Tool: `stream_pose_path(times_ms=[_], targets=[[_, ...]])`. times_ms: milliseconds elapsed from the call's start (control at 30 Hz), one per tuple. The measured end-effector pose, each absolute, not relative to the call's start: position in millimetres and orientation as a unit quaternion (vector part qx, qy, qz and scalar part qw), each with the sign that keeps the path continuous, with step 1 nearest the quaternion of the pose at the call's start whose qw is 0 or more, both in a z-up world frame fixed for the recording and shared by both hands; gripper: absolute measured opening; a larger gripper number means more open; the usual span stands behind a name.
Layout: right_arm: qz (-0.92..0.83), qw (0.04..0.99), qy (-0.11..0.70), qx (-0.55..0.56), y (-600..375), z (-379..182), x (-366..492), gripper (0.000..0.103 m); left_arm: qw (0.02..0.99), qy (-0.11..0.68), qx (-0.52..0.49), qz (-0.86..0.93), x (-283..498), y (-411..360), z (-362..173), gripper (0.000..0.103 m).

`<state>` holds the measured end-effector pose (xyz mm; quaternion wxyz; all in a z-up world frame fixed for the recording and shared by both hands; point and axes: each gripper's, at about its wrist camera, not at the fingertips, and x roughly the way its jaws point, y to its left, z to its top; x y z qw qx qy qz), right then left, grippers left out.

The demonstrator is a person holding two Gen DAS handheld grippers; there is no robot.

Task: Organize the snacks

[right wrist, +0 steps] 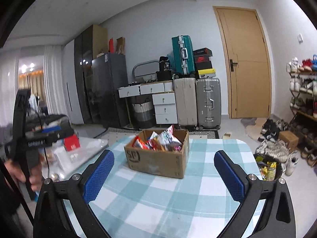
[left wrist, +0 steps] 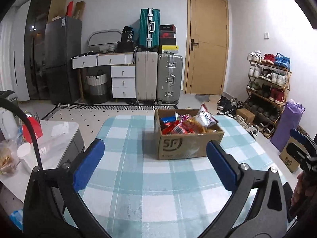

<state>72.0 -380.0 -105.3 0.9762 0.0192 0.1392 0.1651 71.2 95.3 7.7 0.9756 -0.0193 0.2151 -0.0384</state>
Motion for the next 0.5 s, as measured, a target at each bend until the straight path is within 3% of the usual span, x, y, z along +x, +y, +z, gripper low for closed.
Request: stream_pose_path(times_ms=[300,500], targets=[[0.145,0.982,0.117,0.034,-380,-143,77,0.103,0.981,0.191,-0.010,-0.024,80,86,-43,0.103],[0.146,0.978,0.143,0.037,-379,-167,97,0.103,0.982,0.186,-0.012,-0.016,92,83,-73,0.103]])
